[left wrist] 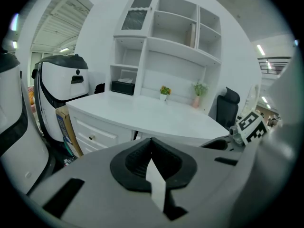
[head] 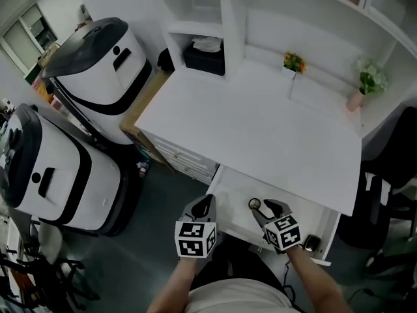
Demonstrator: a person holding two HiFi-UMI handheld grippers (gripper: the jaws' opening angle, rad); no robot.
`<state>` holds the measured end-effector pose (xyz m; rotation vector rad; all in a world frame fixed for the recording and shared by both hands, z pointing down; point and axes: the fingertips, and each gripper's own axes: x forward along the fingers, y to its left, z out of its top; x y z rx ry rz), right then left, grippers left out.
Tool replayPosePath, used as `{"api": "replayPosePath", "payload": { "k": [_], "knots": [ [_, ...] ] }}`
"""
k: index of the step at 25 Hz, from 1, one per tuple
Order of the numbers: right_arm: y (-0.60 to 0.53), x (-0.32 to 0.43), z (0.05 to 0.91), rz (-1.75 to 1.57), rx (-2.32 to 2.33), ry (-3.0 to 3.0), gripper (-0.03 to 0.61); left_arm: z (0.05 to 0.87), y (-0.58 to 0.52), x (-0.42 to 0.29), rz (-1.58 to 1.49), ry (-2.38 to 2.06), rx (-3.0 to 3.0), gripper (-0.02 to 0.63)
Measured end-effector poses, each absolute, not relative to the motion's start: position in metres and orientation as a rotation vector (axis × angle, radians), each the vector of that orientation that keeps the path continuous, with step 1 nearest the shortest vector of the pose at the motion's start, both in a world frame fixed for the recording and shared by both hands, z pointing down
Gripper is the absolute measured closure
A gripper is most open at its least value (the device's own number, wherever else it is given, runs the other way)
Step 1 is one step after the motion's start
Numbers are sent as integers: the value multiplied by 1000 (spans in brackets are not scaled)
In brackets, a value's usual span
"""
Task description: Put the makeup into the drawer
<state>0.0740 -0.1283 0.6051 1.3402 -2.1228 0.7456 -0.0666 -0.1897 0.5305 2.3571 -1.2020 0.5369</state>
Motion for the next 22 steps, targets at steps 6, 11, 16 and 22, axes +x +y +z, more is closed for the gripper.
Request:
{"api": "replayPosePath", "payload": {
  "k": [6,11,16,22],
  "knots": [
    [-118,75,578,758,1470,-2136,425,526,-187,-63,537,-1145,2407,614],
    [-107,77,559,764,1579,-2133,473,523,-182,-60,538,-1099,2441,614],
    [-97,80,541,755,1688,-2121,523,522,-178,-59,546,-1057,2469,614],
    [-82,84,524,747,1806,-2097,560,520,-173,-59,550,-1016,2502,614]
  ]
}}
